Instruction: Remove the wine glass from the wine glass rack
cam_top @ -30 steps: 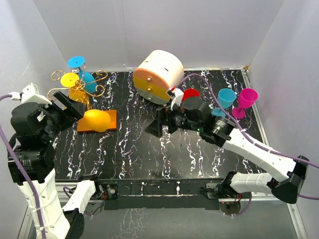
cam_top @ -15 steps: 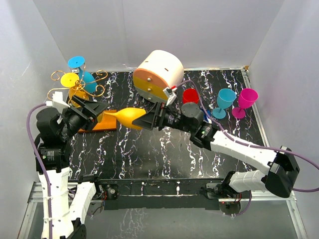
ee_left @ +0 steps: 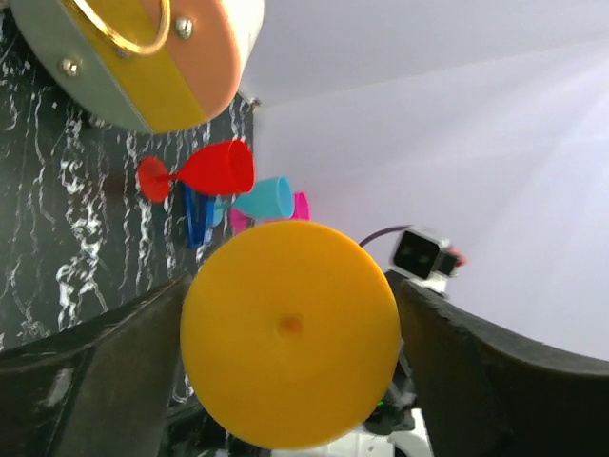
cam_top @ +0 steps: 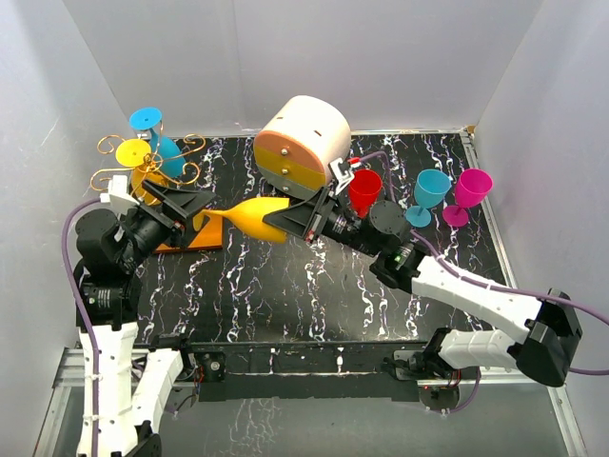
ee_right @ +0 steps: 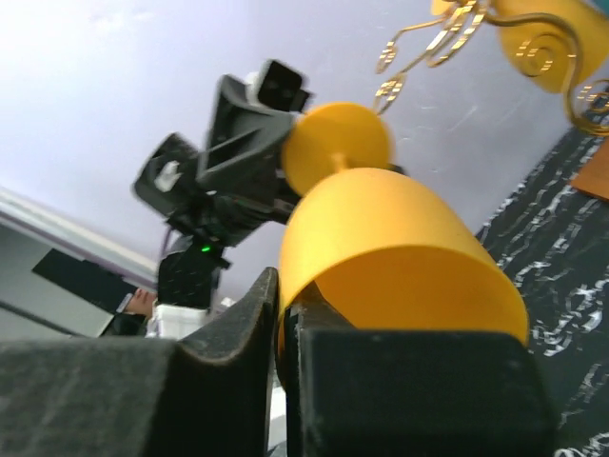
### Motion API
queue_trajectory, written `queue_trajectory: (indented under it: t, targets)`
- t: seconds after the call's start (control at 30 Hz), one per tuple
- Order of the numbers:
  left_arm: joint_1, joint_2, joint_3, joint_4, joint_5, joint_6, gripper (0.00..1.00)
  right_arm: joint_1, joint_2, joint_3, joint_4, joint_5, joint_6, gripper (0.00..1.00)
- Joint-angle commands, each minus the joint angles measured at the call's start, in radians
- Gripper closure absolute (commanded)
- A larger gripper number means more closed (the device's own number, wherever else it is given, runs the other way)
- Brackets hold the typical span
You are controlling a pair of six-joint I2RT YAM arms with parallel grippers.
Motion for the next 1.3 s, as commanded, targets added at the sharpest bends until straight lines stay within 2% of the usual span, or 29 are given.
queue_trajectory:
  t: [0.0, 0.07, 0.2, 0.43, 0.6, 0.7, 0.77, 0.83, 1.07, 1.27]
  targets:
    - [-0.015, -0.004, -0.007, -0.005, 0.088, 0.018, 0.03, 0.008, -0.029, 0.017, 0.016, 0.032, 0.004, 1.0]
    - [-0.017, -0.003, -0.001, -0.025, 0.076, 0.036, 0.01, 0.008, -0.047, 0.011, -0.029, 0.052, -0.009, 1.0]
    - [-0.016, 0.01, 0.042, -0.117, 0.022, 0.121, 0.01, 0.008, -0.115, 0.004, -0.234, 0.143, -0.064, 1.0]
    - [-0.016, 0.046, 0.171, -0.353, -0.16, 0.319, 0.01, 0.006, -0.207, 0.055, -0.92, 0.441, -0.234, 1.0]
    - [-0.015, 0.056, 0.204, -0.371, -0.21, 0.354, 0.01, 0.006, -0.157, 0.176, -1.303, 0.566, -0.426, 1.0]
    - [-0.015, 0.066, 0.217, -0.358, -0.213, 0.354, 0.01, 0.006, -0.083, 0.28, -1.466, 0.69, -0.502, 1.0]
    - [-0.016, 0.072, 0.226, -0.357, -0.217, 0.36, 0.01, 0.003, -0.018, 0.34, -1.538, 0.78, -0.533, 1.0]
    - [-0.015, 0.075, 0.241, -0.368, -0.228, 0.367, 0.01, -0.021, 0.045, 0.399, -1.583, 0.795, -0.567, 1.0]
    - [-0.015, 0.09, 0.34, -0.427, -0.277, 0.42, 0.01, -0.286, 0.198, 0.499, -1.523, 0.539, -0.721, 1.0]
    - [-0.022, 0.098, 0.416, -0.484, -0.33, 0.478, 0.01, -0.389, 0.31, 0.592, -1.519, 0.422, -0.762, 1.0]
